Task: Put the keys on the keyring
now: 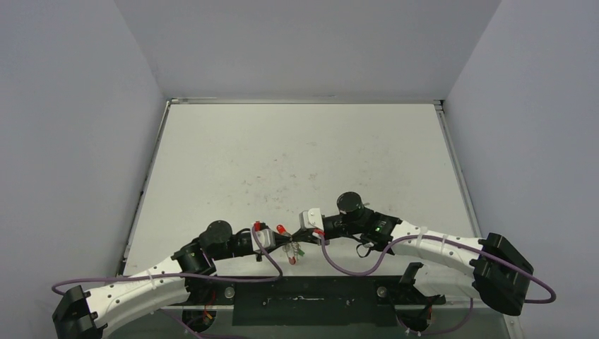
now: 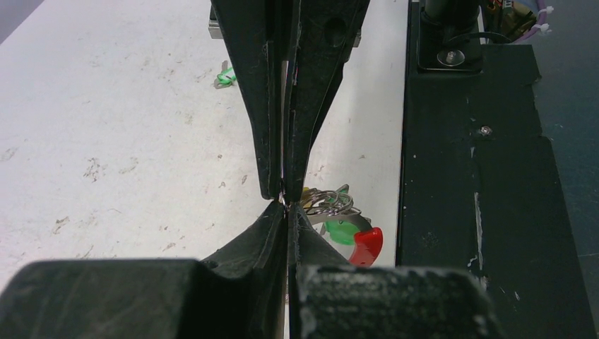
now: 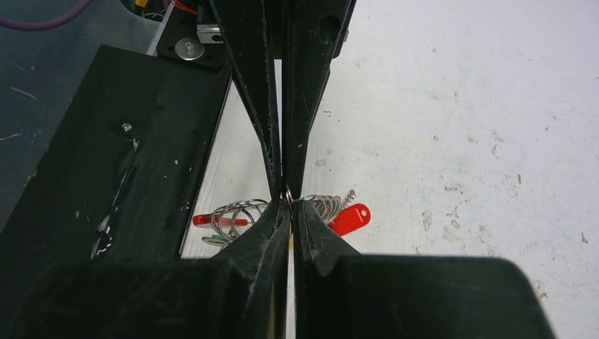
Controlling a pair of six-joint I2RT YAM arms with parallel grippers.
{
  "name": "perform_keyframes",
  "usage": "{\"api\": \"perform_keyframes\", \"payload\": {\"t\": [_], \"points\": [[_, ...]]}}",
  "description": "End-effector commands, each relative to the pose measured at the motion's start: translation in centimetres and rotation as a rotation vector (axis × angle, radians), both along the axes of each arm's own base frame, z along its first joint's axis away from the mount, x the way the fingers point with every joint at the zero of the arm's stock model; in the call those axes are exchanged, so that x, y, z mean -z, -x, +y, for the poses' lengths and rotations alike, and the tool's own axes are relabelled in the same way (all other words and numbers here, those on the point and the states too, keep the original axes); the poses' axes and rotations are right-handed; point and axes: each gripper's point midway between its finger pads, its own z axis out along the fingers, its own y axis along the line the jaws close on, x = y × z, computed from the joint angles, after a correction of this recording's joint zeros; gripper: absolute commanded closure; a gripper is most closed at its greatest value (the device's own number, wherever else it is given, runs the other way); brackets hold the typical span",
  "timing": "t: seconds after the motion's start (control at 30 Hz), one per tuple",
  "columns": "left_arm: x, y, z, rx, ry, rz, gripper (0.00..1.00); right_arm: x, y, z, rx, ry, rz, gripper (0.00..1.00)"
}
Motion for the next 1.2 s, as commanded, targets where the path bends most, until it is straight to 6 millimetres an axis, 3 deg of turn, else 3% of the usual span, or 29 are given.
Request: {"api": "perform_keyframes", "payload": {"t": [0.0, 0.1, 0.27, 0.57, 0.93, 1.17], "points": [[-2.8, -0.5, -0.2, -0.02, 0.072, -0.062, 0.97, -3.3, -0.3, 0.6, -0.015, -0.031, -0.02, 1.0], [-3.0, -1.0, 0.2, -0.053, 0.066, -0.067, 0.82, -2.8, -0.2, 0.0, 0.002, 0.081, 0.047, 1.0], [-3.4, -1.7, 0.8, -0.103, 0.063, -0.083, 0.71, -2.3, -0.4, -0.8, 0.046, 0.269, 0.136, 1.0], [-3.6, -2.2, 1.2, -0.131, 0.036, -0.096, 0.69, -3.0, -0.6, -0.8, 0.122, 0.478, 0.232, 1.0], [-5.2, -1.3, 0.4, -0.072, 0.124, -0.101, 0.61, -4.2, -0.7, 0.8, 0.17, 0.452, 0.246, 1.0], [-4.9, -0.7, -0.5, -0.022, 0.131, -0.078, 0.67, -4.3, -0.6, 1.4, 0.172, 0.442, 0.252, 1.0]]}}
